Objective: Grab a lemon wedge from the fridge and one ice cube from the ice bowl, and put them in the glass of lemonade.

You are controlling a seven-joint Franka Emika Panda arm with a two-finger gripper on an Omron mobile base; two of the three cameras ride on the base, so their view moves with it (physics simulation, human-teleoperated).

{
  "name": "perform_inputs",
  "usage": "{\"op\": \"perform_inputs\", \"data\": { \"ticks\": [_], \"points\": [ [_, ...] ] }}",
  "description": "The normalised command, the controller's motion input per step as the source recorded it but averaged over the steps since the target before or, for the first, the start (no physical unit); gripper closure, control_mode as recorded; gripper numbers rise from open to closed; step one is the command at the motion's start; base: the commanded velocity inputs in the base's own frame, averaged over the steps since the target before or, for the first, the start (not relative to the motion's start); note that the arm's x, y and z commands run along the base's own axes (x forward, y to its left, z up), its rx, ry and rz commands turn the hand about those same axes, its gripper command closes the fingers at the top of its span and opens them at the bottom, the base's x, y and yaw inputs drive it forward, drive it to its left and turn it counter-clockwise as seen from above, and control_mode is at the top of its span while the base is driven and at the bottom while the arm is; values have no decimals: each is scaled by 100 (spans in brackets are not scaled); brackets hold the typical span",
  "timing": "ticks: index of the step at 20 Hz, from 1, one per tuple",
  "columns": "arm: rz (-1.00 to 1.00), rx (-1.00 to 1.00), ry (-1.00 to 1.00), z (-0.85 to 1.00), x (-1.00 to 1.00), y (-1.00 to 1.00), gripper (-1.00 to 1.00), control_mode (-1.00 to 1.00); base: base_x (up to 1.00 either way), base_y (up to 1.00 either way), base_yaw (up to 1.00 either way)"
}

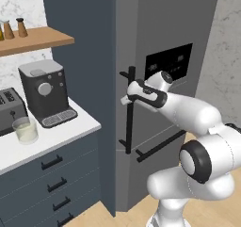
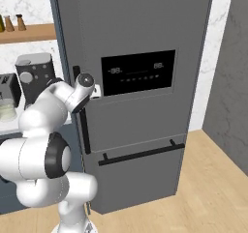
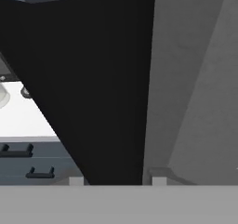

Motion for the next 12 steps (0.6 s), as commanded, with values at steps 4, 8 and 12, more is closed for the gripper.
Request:
{"op": "perform_inputs", "data": {
  "ticks": [4, 8, 12],
  "points": [
    [0, 0, 0, 0, -2, -6, 100, -100, 0, 0, 0],
    [-6, 0, 0, 0, -39, -41, 100, -100, 0, 0, 0],
    [-15, 8, -4, 0, -67, -82, 100, -100, 0, 0, 0]
  ]
}}
